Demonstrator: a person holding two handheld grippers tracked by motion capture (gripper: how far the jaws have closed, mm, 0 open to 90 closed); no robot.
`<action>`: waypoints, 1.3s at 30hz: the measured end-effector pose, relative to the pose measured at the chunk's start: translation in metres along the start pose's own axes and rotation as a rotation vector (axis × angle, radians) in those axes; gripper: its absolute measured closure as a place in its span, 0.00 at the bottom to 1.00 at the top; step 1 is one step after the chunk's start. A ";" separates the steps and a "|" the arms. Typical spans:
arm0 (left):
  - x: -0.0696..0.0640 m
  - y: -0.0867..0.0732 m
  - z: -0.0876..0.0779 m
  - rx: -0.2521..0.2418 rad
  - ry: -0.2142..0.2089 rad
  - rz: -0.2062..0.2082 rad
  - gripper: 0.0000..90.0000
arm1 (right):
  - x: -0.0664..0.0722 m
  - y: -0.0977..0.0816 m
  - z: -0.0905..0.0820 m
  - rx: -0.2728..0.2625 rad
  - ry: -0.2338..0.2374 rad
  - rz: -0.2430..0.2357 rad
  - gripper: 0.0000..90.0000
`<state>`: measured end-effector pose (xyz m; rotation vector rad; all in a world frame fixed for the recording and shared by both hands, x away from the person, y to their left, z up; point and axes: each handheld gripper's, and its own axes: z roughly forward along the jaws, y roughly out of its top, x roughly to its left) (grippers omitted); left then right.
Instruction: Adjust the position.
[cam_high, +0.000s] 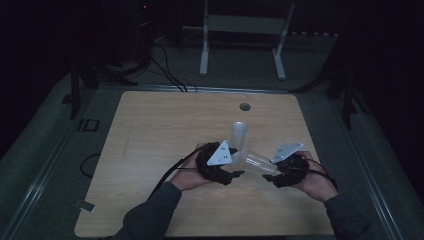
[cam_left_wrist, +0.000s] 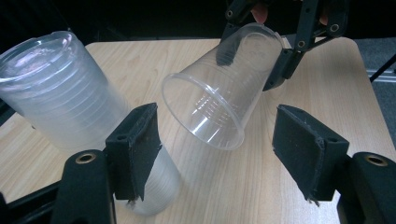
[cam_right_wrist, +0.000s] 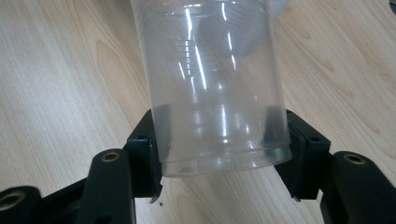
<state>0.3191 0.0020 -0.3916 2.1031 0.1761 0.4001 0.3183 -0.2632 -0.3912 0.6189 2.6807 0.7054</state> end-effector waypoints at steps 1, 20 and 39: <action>0.000 0.000 0.000 -0.003 0.000 -0.001 0.35 | 0.000 0.000 0.000 -0.005 -0.002 0.004 0.46; 0.003 -0.002 0.001 -0.029 0.004 -0.036 0.35 | -0.002 -0.010 -0.005 -0.118 -0.043 0.092 0.46; 0.004 -0.002 -0.001 -0.044 0.014 -0.050 0.35 | -0.003 -0.013 -0.009 -0.262 -0.072 0.160 0.46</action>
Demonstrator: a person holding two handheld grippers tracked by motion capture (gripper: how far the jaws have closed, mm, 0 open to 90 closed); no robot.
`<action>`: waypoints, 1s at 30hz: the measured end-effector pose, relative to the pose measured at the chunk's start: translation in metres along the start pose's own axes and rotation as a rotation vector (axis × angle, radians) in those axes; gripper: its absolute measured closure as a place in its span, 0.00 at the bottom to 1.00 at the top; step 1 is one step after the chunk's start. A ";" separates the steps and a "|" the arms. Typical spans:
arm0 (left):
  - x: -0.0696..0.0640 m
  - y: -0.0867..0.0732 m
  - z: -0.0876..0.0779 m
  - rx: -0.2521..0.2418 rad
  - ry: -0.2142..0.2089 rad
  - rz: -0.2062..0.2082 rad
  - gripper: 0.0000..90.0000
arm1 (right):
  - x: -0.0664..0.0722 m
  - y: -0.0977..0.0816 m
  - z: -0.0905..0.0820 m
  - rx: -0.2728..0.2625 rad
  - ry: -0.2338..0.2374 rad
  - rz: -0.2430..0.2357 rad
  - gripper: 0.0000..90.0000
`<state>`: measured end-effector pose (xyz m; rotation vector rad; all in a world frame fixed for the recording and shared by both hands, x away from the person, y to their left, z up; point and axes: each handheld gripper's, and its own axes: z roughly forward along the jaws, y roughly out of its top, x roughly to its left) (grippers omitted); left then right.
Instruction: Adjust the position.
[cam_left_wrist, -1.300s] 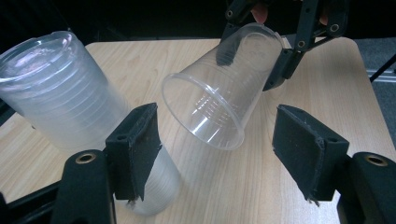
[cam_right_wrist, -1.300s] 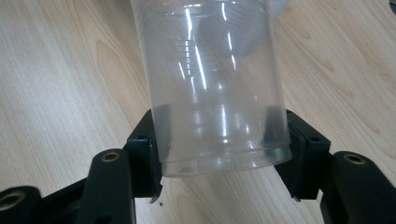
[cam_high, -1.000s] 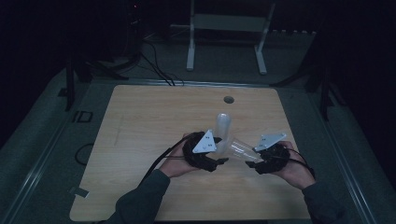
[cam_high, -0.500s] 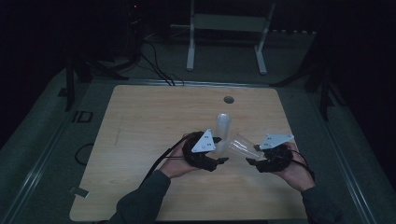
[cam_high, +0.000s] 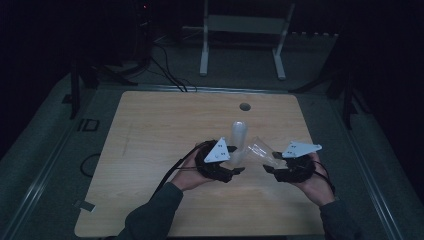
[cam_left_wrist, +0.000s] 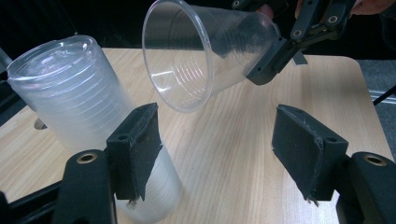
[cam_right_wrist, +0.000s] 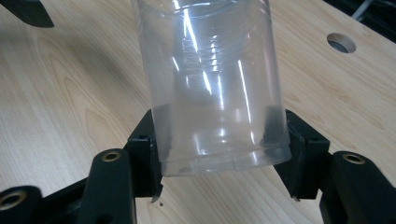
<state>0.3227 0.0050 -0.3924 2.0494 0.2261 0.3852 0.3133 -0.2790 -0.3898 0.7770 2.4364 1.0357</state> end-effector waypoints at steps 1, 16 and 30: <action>0.000 0.000 0.000 -0.001 0.000 -0.001 0.36 | 0.000 0.000 0.000 -0.005 0.000 0.002 0.46; 0.001 0.000 -0.001 -0.009 0.009 -0.017 0.36 | 0.003 -0.002 -0.003 -0.084 -0.022 0.038 0.47; 0.001 -0.001 0.000 -0.014 0.013 -0.025 0.36 | 0.002 -0.009 -0.006 -0.170 -0.041 0.107 0.47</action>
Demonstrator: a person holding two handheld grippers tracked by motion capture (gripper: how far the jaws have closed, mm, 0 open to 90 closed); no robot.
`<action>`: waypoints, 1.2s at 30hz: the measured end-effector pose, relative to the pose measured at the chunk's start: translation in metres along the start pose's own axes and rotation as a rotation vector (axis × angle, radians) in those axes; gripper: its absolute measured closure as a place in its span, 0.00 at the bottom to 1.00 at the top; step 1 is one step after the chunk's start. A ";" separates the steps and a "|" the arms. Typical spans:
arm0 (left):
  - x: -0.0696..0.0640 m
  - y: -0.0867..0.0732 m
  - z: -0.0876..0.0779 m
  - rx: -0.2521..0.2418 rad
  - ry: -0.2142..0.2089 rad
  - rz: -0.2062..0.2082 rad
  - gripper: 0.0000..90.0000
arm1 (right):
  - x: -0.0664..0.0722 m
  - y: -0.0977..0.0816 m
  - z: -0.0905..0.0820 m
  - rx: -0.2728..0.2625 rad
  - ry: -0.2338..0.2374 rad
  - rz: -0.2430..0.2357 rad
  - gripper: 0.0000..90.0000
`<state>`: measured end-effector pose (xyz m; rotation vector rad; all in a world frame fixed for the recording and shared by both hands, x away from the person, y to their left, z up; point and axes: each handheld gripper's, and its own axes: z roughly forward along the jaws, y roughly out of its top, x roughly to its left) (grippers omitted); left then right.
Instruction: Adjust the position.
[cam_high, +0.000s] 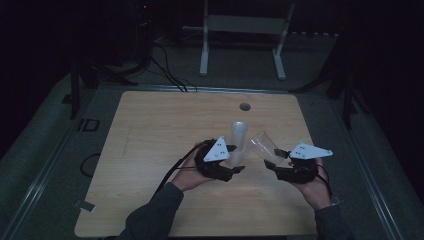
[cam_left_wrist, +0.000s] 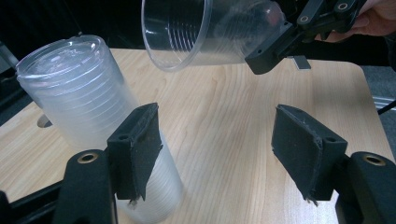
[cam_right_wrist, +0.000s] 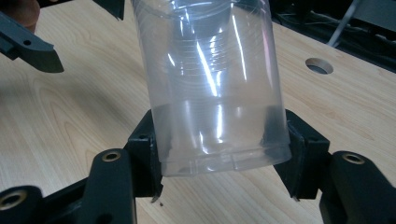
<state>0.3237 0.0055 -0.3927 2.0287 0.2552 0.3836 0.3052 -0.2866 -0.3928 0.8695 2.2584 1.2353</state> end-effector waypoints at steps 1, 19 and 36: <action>0.000 0.000 0.000 0.000 0.001 -0.001 0.36 | 0.000 -0.001 0.000 -0.005 -0.002 0.002 0.47; 0.000 0.000 0.003 -0.011 0.003 -0.019 0.36 | 0.003 -0.004 0.001 -0.085 0.000 0.042 0.47; 0.004 0.003 0.003 -0.034 0.009 -0.065 0.36 | 0.007 -0.008 0.001 -0.169 0.007 0.101 0.47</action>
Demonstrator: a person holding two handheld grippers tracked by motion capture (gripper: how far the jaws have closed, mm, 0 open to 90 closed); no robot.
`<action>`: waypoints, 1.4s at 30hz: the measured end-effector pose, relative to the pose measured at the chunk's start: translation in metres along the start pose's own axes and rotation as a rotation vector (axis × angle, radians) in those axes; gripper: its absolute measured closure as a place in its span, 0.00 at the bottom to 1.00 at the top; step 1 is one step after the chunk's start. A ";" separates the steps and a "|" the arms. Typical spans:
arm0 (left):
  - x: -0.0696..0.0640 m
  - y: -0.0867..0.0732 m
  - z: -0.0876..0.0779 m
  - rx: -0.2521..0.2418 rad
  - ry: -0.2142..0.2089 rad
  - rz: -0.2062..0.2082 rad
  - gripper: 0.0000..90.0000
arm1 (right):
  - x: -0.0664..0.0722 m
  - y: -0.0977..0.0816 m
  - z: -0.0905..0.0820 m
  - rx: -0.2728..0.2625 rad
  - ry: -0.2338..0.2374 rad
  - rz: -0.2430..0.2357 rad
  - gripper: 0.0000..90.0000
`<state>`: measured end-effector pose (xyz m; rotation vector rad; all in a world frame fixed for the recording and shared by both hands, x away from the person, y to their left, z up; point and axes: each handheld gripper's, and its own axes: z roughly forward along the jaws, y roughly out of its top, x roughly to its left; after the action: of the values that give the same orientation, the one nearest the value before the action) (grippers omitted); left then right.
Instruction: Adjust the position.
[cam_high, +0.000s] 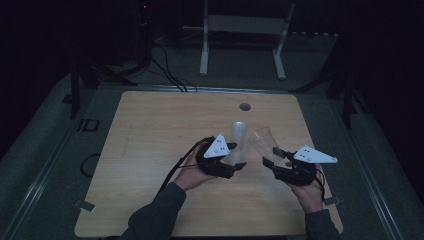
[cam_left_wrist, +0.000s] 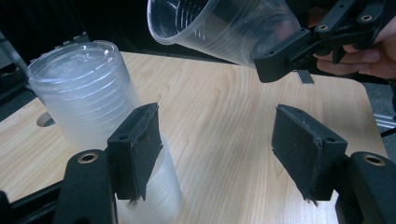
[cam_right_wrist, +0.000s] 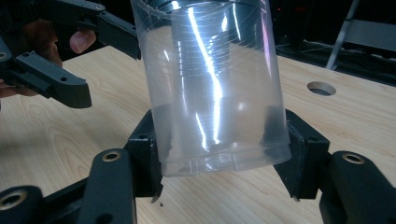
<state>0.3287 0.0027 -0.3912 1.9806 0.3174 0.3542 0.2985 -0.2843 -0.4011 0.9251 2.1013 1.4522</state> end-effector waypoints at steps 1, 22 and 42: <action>0.000 0.000 0.000 0.000 -0.001 0.000 0.36 | 0.000 0.000 0.000 -0.004 0.001 0.002 0.47; 0.001 0.005 0.003 -0.017 -0.011 -0.039 0.36 | -0.001 -0.004 0.000 -0.061 -0.008 0.038 0.47; -0.002 0.014 0.009 -0.051 -0.003 -0.098 0.36 | -0.001 -0.007 0.000 -0.115 -0.034 0.077 0.47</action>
<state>0.3309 -0.0108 -0.3825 1.9079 0.3979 0.2938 0.2975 -0.2866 -0.4080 0.9890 1.9547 1.5669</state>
